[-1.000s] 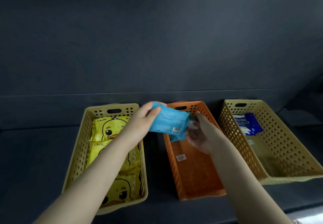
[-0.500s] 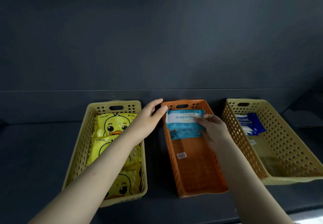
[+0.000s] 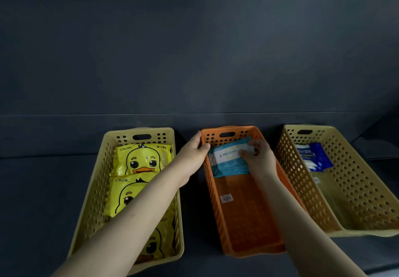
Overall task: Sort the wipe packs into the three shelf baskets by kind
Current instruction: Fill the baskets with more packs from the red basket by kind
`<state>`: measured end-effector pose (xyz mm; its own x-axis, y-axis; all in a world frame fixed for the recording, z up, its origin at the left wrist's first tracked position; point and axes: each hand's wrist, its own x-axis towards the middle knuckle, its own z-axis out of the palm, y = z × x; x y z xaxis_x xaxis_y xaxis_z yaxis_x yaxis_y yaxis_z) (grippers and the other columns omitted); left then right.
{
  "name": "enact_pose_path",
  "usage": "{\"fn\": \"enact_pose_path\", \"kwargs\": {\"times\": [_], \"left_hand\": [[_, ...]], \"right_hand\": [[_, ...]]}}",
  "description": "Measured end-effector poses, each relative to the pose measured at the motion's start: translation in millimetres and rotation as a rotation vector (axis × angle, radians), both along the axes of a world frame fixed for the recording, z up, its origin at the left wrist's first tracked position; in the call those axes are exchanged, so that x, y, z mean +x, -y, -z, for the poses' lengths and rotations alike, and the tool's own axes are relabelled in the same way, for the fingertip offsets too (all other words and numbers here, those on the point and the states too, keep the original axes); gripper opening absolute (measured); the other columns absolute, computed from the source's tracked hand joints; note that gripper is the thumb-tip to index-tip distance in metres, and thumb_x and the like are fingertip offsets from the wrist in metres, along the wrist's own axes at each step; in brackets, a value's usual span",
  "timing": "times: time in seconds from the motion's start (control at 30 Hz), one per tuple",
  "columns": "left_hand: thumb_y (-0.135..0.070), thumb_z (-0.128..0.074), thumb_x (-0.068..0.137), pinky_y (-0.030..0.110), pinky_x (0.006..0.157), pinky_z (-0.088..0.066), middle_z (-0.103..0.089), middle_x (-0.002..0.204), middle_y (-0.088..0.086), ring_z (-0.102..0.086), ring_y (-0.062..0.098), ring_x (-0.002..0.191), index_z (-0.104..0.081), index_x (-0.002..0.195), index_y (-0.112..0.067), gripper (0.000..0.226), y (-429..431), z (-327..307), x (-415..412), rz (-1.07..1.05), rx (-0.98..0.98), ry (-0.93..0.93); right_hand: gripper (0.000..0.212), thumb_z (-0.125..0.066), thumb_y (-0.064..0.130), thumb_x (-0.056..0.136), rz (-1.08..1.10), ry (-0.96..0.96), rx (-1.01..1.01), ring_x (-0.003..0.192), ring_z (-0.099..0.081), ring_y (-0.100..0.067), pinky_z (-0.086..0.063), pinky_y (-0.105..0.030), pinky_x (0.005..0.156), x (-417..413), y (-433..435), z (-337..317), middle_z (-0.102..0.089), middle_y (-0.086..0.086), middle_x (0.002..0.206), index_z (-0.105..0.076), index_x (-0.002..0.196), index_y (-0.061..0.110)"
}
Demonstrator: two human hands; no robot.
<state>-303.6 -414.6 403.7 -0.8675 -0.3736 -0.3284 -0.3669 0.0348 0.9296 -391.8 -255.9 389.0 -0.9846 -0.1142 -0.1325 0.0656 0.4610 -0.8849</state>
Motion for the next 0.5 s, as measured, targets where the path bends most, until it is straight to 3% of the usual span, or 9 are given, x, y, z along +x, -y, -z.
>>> {"fn": "enact_pose_path", "kwargs": {"times": [0.13, 0.27, 0.4, 0.5], "left_hand": [[-0.012, -0.045, 0.100, 0.024, 0.101, -0.026, -0.035, 0.152, -0.005, -0.033, 0.005, 0.132, -0.019, 0.152, -0.027, 0.061, 2, 2, 1, 0.022, -0.012, -0.017], [-0.009, -0.045, 0.099, 0.023, 0.096, -0.028, -0.038, 0.150, -0.004, -0.031, -0.002, 0.115, -0.018, 0.152, -0.026, 0.062, 1, -1, 2, 0.025, 0.003, -0.029], [-0.008, -0.044, 0.100, 0.021, 0.094, -0.030, -0.038, 0.150, -0.003, -0.032, -0.003, 0.113, -0.018, 0.152, -0.026, 0.061, -1, -3, 3, 0.013, -0.002, -0.022], [-0.007, -0.044, 0.100, 0.021, 0.092, -0.030, -0.041, 0.148, -0.002, -0.032, -0.002, 0.111, -0.022, 0.151, -0.024, 0.058, -4, -8, 5, 0.006, -0.023, -0.015]], "right_hand": [[0.040, -0.068, 0.019, 0.088, -0.107, -0.021, 0.171, 0.083, -0.062, -0.013, -0.051, -0.020, 0.059, -6, 1, 9, -0.060, -0.005, 0.113, -0.052, 0.125, 0.016], [0.050, -0.070, 0.025, 0.086, -0.273, -0.125, 0.385, 0.111, -0.057, -0.019, -0.052, -0.026, 0.085, -4, 2, 21, -0.056, -0.004, 0.129, -0.051, 0.132, 0.018], [0.050, -0.068, 0.024, 0.088, -0.288, -0.063, 0.367, 0.105, -0.059, -0.015, -0.042, -0.009, 0.062, -4, 3, 24, -0.059, -0.001, 0.126, -0.049, 0.134, 0.018], [0.050, -0.067, 0.026, 0.088, -0.292, -0.049, 0.354, 0.098, -0.060, -0.012, -0.040, -0.009, 0.056, -4, 2, 25, -0.060, -0.002, 0.122, -0.048, 0.133, 0.019]]}}
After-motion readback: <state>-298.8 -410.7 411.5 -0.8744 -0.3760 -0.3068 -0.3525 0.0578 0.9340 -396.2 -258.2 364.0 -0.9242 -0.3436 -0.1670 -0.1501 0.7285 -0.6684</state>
